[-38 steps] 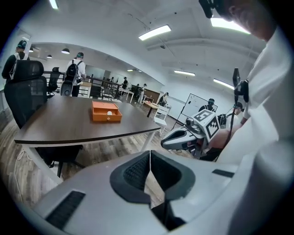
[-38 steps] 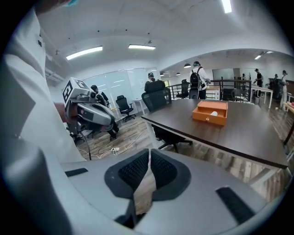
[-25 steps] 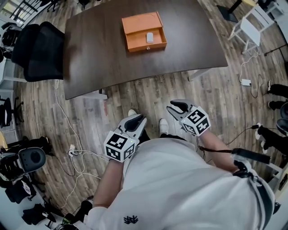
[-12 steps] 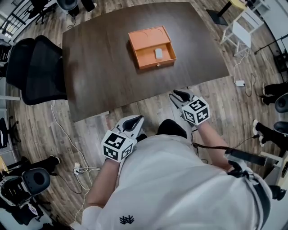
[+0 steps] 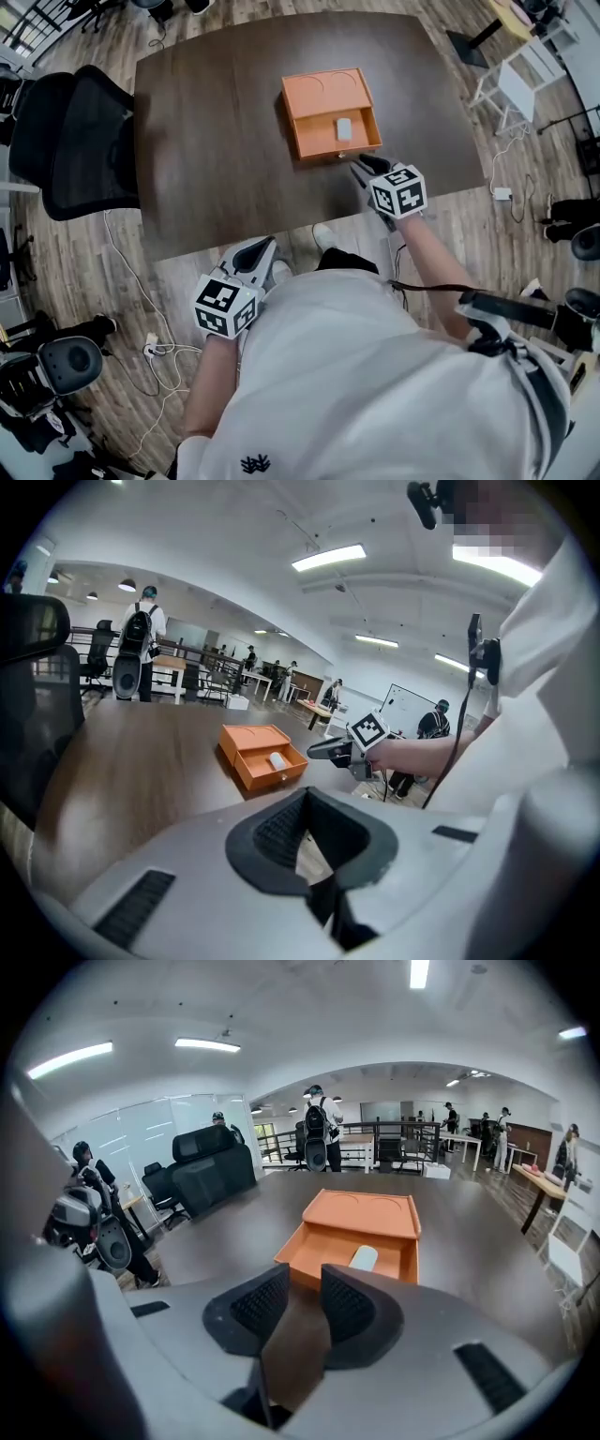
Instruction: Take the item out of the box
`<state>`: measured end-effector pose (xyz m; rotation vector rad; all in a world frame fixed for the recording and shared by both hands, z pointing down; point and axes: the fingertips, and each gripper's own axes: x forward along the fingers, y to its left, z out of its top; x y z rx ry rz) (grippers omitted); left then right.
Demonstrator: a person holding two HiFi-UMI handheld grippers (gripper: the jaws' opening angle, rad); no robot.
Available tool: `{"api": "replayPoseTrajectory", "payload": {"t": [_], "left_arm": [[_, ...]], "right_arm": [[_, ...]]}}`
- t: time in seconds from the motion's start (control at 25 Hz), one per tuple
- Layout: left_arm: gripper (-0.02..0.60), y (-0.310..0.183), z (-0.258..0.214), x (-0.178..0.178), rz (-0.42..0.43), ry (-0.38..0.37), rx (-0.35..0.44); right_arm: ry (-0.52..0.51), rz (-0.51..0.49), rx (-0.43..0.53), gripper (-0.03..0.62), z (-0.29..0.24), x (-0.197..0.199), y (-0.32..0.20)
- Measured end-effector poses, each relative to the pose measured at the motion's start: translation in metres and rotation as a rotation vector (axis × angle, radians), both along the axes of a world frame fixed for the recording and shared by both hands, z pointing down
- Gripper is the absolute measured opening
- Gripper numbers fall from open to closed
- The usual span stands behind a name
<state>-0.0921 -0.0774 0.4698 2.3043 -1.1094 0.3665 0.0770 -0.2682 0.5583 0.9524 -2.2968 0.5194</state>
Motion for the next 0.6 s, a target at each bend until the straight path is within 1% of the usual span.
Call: {"api": "replayPoseTrajectory", "payload": {"t": [0.12, 0.24, 0.44, 0.6], "left_arm": [[0.011, -0.02, -0.016, 0.013, -0.037, -0.026, 0.02], [0.011, -0.039, -0.018, 0.004, -0.079, -0.035, 0.014], [0.011, -0.051, -0.006, 0.002, -0.133, -0.057, -0.011], [0.011, -0.067, 0.0, -0.009, -0.171, -0.071, -0.033]], "right_arm": [[0.022, -0.022, -0.019, 0.104, 0.009, 0.008, -0.033], [0.048, -0.037, -0.064, 0.127, 0.029, -0.002, -0.062], [0.071, -0.036, -0.14, 0.165, 0.069, -0.005, -0.091], [0.113, -0.038, -0.173, 0.181, 0.088, -0.014, -0.117]]}}
